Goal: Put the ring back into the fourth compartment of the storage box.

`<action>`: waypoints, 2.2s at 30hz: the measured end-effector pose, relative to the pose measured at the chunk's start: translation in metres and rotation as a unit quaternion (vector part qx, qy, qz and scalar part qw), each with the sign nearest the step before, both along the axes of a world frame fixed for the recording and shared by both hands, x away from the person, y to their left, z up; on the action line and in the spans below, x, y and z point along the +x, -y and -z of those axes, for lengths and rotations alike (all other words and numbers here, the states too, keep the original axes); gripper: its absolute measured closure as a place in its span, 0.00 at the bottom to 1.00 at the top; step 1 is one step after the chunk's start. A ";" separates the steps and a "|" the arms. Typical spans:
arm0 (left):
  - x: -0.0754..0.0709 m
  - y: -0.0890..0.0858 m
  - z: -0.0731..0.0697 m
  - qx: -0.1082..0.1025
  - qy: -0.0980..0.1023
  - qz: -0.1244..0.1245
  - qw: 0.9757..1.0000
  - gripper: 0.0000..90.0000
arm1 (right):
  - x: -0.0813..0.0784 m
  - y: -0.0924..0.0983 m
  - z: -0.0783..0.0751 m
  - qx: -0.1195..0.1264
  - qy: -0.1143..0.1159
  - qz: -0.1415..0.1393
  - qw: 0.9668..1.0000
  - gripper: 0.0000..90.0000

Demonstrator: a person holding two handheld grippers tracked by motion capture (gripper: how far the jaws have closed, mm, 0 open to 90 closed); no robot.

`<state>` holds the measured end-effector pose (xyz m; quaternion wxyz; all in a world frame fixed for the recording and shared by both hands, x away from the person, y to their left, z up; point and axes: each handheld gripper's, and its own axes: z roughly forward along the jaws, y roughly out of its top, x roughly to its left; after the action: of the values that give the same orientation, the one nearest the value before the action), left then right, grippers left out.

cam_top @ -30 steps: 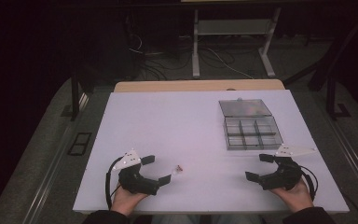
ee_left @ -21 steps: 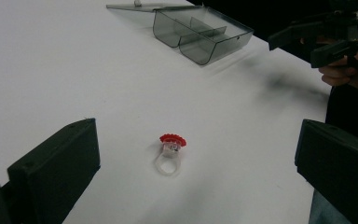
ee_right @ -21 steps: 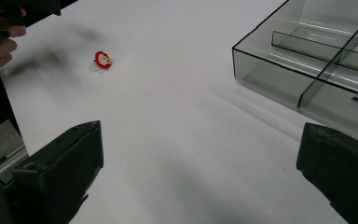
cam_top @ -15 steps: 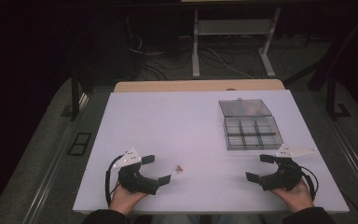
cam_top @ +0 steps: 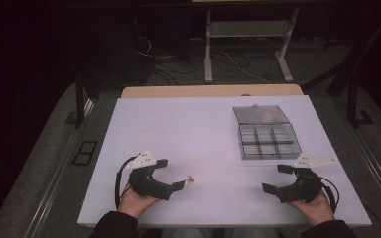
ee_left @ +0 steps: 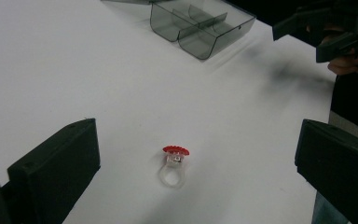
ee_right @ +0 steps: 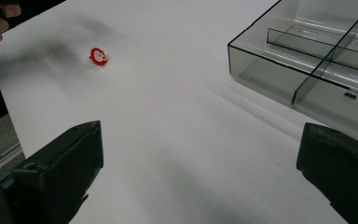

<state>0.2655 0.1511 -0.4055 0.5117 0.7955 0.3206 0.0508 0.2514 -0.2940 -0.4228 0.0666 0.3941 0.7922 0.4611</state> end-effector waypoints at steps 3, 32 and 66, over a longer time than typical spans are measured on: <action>0.003 0.002 0.001 0.012 -0.003 0.003 1.000 0.00 | 0.000 0.000 0.000 0.000 0.000 0.000 1.000 0.00; 0.034 0.022 0.021 0.088 -0.050 0.030 0.994 0.00 | 0.000 -0.001 0.000 -0.005 -0.002 -0.004 1.000 0.00; 0.049 0.047 0.026 0.158 -0.073 0.101 0.980 0.16 | 0.000 -0.002 0.001 -0.009 -0.005 -0.002 1.000 0.00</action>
<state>0.3145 0.1042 -0.4313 0.3578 0.8961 0.2626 -0.0095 0.2514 -0.2924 -0.4240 0.0654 0.3940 0.7977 0.4519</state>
